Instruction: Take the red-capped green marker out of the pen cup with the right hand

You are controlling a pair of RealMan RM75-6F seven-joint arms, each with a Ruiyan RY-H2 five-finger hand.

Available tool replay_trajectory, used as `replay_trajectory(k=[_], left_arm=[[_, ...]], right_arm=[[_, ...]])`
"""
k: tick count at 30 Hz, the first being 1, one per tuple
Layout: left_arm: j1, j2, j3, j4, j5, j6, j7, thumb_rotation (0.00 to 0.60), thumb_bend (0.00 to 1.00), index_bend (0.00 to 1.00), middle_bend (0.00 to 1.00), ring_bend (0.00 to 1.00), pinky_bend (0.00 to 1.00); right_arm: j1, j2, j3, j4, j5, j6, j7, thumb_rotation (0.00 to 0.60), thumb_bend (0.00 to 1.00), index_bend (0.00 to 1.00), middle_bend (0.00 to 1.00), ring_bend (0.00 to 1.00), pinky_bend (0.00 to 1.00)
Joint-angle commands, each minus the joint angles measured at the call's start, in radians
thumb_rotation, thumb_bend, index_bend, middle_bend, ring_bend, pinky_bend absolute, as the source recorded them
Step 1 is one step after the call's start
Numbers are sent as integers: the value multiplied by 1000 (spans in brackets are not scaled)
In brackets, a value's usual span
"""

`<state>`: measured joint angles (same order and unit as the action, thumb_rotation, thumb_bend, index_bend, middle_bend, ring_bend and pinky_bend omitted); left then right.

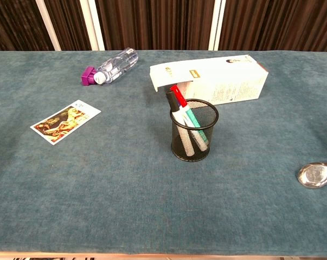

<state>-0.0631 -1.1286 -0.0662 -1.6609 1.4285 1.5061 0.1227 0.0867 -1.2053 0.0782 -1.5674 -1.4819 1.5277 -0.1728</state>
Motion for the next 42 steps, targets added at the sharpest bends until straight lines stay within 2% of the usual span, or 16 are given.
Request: replay_trajectory(k=[1, 21, 31, 34, 37, 42], left_arm=[[0, 0, 0, 0, 0, 0, -1, 600, 532, 151, 86, 92, 94], [0, 0, -1, 1, 0, 0, -2, 600, 532, 151, 86, 92, 94], [1, 2, -1, -3, -4, 0, -3, 600, 532, 151, 86, 92, 94], [3, 3, -3, -5, -8, 2, -5, 600, 532, 151, 86, 92, 94], [1, 3, -2, -7, -13, -7, -3, 600, 532, 151, 86, 92, 94], [0, 2, -1, -10, -13, -9, 3, 600, 532, 151, 86, 92, 94]], right_arm=[[-1, 0, 0, -1, 1, -1, -1, 600, 234, 29, 0, 0, 185], [-3, 8, 1, -8, -5, -9, 26, 600, 234, 29, 0, 0, 185], [0, 14, 3, 2, -5, -23, 90, 600, 234, 30, 0, 0, 185], [15, 43, 0, -17, -10, -64, 199, 600, 234, 31, 0, 0, 185], [83, 142, 24, -35, 6, -186, 318, 600, 235, 31, 0, 0, 185], [188, 252, 48, -88, 3, -365, 522, 600, 234, 34, 0, 0, 184]])
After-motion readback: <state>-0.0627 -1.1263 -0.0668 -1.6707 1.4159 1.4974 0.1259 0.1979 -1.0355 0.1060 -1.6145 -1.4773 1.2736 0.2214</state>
